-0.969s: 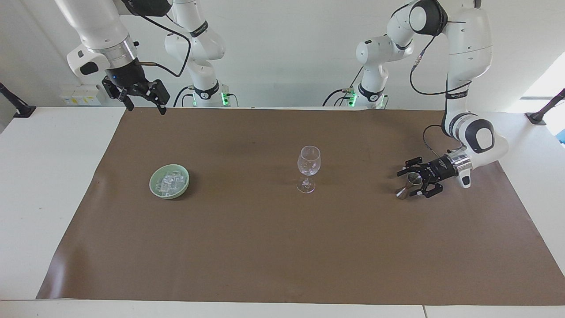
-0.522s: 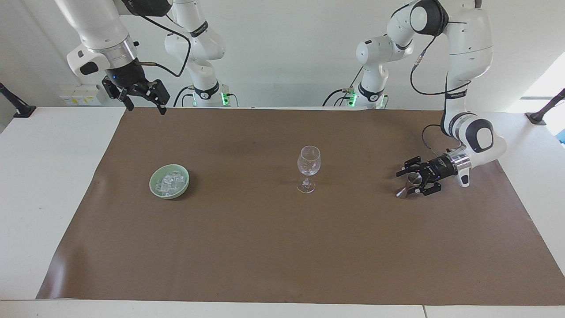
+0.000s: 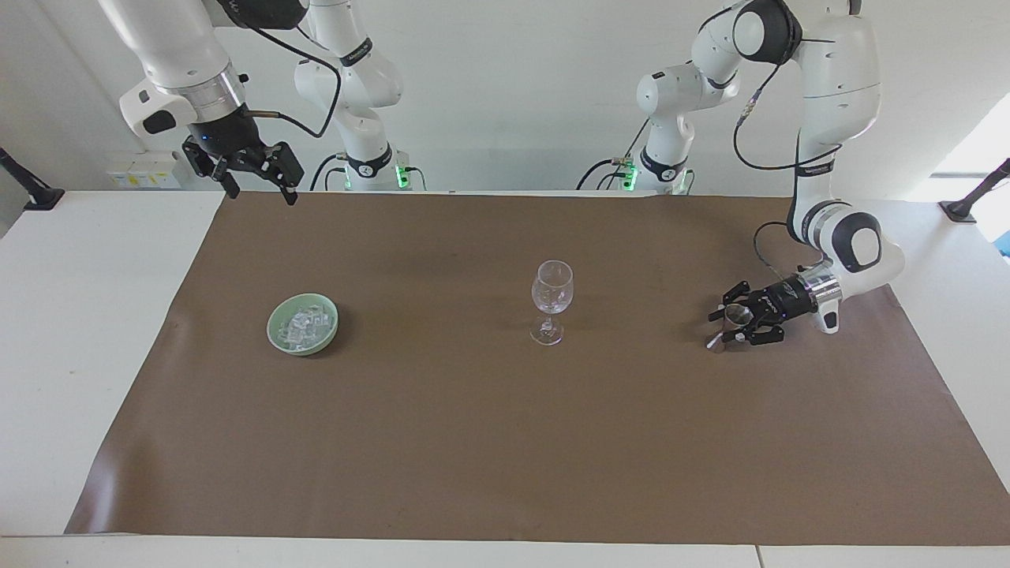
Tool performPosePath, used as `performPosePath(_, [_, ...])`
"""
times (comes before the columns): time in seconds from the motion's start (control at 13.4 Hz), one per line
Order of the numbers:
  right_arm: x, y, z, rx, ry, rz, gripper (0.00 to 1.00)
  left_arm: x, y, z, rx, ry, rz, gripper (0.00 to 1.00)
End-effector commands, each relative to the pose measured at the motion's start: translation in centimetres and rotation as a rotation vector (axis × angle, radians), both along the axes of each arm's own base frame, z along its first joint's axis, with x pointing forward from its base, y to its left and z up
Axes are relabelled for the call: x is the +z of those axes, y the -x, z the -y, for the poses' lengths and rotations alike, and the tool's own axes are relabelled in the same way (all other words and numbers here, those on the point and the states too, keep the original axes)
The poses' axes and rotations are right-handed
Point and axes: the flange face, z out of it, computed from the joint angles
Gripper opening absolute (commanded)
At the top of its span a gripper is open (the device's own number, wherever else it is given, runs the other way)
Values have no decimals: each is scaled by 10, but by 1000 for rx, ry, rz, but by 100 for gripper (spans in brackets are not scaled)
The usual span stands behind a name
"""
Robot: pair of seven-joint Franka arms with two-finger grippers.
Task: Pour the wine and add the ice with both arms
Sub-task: 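Close the left gripper on the silver cup and lift it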
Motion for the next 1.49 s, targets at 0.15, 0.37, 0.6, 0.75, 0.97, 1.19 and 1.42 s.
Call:
performPosePath(0.15, [0,6,0,22,0,-9,100,1,4,-4,29,17,13,0])
performPosePath(0.37, [0,6,0,22,0,-9,100,6,2,-4,29,37,11,0])
performPosePath(0.6, [0,6,0,22,0,-9,100,29,-16,-2,63,44,-94,0])
performPosePath(0.75, [0,6,0,22,0,-10,100,41,-21,-1,58,46,-99,0])
performPosePath(0.97, [0,6,0,22,0,-9,100,48,-22,0,50,53,-89,0])
performPosePath(1.19, [0,6,1,21,0,-10,100,61,-22,3,34,67,-73,0])
performPosePath(1.42, [0,6,0,22,0,-10,100,76,-21,10,4,87,-52,0])
